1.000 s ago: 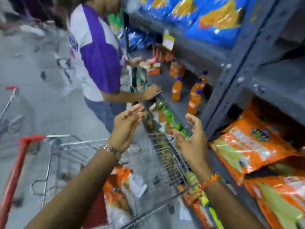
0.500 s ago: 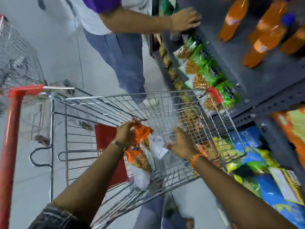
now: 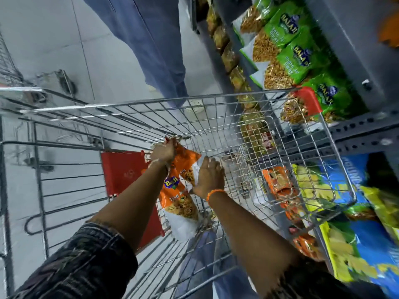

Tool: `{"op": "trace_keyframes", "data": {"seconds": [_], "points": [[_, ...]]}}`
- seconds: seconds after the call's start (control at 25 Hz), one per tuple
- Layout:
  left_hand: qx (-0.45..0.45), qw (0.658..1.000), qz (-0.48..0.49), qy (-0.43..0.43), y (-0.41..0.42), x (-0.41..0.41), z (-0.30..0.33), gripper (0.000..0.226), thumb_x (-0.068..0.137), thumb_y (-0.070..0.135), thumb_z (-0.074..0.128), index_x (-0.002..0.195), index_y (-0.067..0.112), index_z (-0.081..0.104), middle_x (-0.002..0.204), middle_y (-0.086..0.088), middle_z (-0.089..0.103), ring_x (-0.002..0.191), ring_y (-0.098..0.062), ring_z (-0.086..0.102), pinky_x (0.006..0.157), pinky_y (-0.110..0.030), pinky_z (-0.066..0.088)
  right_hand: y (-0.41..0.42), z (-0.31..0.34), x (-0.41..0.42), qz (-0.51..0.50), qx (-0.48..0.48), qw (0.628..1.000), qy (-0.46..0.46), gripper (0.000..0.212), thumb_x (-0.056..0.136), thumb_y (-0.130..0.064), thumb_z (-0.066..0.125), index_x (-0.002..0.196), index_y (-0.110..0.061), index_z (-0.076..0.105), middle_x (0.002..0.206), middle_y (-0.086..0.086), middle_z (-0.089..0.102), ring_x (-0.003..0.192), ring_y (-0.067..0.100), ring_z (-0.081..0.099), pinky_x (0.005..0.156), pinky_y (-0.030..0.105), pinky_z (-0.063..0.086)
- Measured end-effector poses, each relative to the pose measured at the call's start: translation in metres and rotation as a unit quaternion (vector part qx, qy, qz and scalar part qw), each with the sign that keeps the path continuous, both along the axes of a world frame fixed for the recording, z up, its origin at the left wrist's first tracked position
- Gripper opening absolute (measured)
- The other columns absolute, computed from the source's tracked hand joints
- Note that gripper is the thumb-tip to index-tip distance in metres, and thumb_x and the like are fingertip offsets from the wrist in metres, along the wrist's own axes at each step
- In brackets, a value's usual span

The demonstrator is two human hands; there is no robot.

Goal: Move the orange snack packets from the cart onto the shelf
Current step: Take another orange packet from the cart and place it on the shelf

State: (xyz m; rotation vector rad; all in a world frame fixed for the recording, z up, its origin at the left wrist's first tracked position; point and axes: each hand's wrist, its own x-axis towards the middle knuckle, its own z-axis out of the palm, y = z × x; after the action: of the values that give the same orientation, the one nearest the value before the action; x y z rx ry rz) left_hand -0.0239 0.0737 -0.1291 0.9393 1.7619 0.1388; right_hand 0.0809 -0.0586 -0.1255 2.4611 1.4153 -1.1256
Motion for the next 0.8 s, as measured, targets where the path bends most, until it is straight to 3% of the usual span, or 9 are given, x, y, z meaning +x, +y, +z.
{"op": "trace_keyframes", "data": {"seconds": [0.12,0.28,0.36,0.4,0.48,0.56,0.64,0.72,0.8], "points": [[0.024,0.994,0.005,0.11,-0.007,0.003,-0.002,0.064,0.102,0.048,0.039,0.127,-0.007,0.062,0.134,-0.032,0.061,0.126,-0.047,0.056,0.098,-0.044,0.049,0.004,-0.012,-0.008,-0.049,-0.017,0.999,-0.003,0.128,0.065,-0.038,0.094,0.161,-0.009,0.015,0.157,0.021,0.035,0.147,0.042,0.034,0.123,0.053,0.029],[0.051,0.994,0.046,0.09,-0.008,0.003,0.002,0.055,0.104,0.039,0.036,0.132,-0.003,0.056,0.136,-0.03,0.06,0.125,-0.047,0.057,0.103,-0.048,0.051,0.001,-0.019,-0.007,0.003,-0.013,0.998,-0.06,0.105,0.068,-0.033,0.093,0.151,-0.012,0.03,0.147,0.018,0.047,0.136,0.041,0.048,0.11,0.054,0.044],[0.018,0.995,0.099,0.025,-0.011,0.003,0.006,0.047,0.104,0.031,0.04,0.134,-0.001,0.055,0.135,-0.028,0.061,0.122,-0.045,0.061,0.092,-0.05,0.058,-0.001,-0.02,0.002,0.009,-0.007,0.999,-0.051,0.093,0.072,-0.021,0.09,0.147,-0.011,0.036,0.145,0.016,0.049,0.133,0.04,0.052,0.103,0.053,0.051],[0.002,0.992,0.129,-0.018,-0.011,0.003,0.01,0.042,0.103,0.024,0.043,0.134,-0.002,0.056,0.132,-0.027,0.064,0.117,-0.044,0.064,0.075,-0.047,0.064,-0.001,-0.018,0.008,0.006,-0.007,0.999,-0.037,0.09,0.073,-0.017,0.09,0.146,-0.011,0.037,0.145,0.016,0.049,0.133,0.04,0.052,0.101,0.053,0.053],[-0.024,0.98,0.169,-0.106,-0.016,0.008,0.024,0.034,0.099,0.009,0.047,0.125,-0.006,0.062,0.113,-0.024,0.07,0.104,-0.041,0.069,0.046,-0.033,0.06,0.0,-0.013,0.022,-0.007,-0.007,1.0,0.001,0.092,0.071,-0.014,0.091,0.146,-0.01,0.039,0.145,0.016,0.051,0.131,0.041,0.054,0.1,0.052,0.054],[-0.036,0.966,0.186,-0.176,-0.023,0.015,0.049,0.023,0.094,0.005,0.048,0.098,-0.006,0.068,0.092,-0.02,0.071,0.092,-0.038,0.068,0.049,-0.034,0.06,-0.002,-0.002,0.037,-0.028,0.001,0.999,0.047,0.097,0.065,-0.013,0.094,0.147,-0.01,0.042,0.143,0.017,0.054,0.13,0.041,0.056,0.101,0.05,0.053],[-0.06,0.943,0.219,-0.242,-0.026,0.018,0.074,0.029,0.097,0.021,0.043,0.078,0.006,0.06,0.077,-0.013,0.07,0.076,-0.032,0.064,0.061,-0.039,0.057,-0.008,0.014,0.053,-0.045,0.024,0.996,0.073,0.096,0.063,-0.012,0.095,0.146,-0.009,0.046,0.14,0.018,0.059,0.129,0.04,0.058,0.101,0.046,0.054],[-0.083,0.923,0.236,-0.293,-0.025,0.015,0.095,0.039,0.099,0.04,0.039,0.072,0.015,0.051,0.057,-0.004,0.065,0.059,-0.024,0.06,0.061,-0.032,0.051,-0.018,0.034,0.068,-0.065,0.057,0.992,0.096,0.095,0.059,-0.012,0.096,0.143,-0.008,0.052,0.138,0.018,0.063,0.126,0.039,0.061,0.099,0.044,0.054],[-0.078,0.911,0.26,-0.31,-0.025,0.011,0.11,0.038,0.099,0.043,0.041,0.073,0.017,0.047,0.057,-0.003,0.055,0.046,-0.015,0.051,0.05,-0.022,0.043,-0.027,0.052,0.085,-0.094,0.087,0.982,0.137,0.091,0.057,-0.01,0.097,0.139,-0.008,0.057,0.134,0.017,0.068,0.12,0.038,0.065,0.097,0.045,0.056]]}}
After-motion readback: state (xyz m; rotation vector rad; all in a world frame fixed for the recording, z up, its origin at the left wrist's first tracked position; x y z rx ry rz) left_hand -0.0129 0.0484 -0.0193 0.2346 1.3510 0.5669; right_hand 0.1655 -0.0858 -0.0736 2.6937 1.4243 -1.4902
